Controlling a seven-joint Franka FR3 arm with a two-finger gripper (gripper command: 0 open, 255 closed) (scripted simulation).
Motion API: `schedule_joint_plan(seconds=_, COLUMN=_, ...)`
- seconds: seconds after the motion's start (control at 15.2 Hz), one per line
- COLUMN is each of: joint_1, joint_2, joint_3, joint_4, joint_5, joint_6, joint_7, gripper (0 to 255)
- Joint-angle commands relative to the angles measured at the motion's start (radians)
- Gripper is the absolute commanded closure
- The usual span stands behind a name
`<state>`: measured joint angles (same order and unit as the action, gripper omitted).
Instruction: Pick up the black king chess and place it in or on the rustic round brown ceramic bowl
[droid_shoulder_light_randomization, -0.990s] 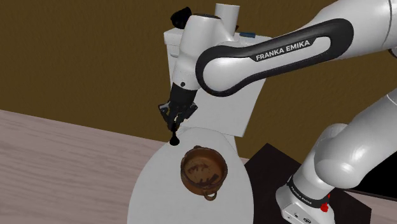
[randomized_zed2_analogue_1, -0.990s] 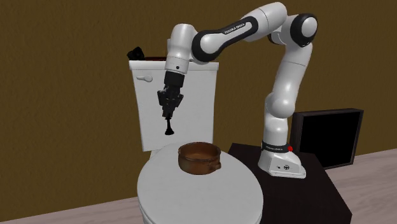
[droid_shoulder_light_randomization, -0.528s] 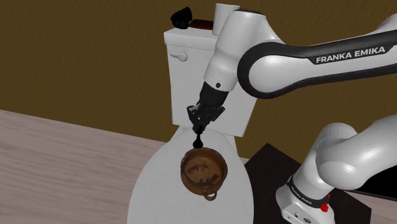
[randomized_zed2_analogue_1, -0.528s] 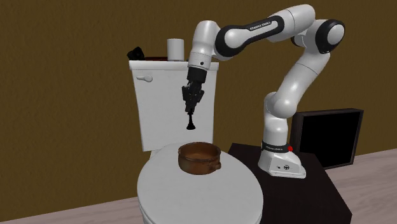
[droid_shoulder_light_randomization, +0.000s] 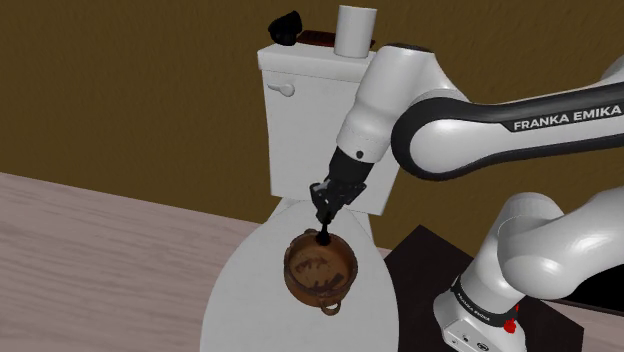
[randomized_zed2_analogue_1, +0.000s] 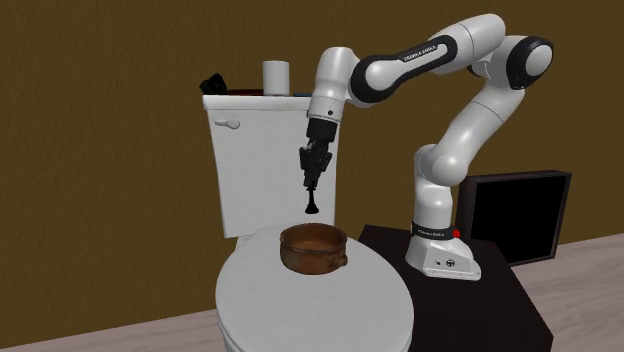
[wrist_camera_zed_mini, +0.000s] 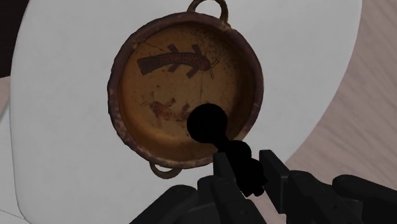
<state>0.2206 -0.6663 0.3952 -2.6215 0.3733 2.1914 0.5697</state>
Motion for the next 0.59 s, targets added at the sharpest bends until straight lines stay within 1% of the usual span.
schedule_joint_plan(seconds=0.0, joint_1=0.003, joint_2=0.006, joint_3=0.004, joint_4=-0.023, joint_5=0.007, joint_6=0.028, joint_7=-0.005, gripper=255)
schedule_joint_plan(seconds=0.53, joint_1=0.012, joint_2=0.06, joint_3=0.032, joint_4=-0.097, joint_5=0.035, joint_6=0.156, joint_7=-0.019, gripper=255)
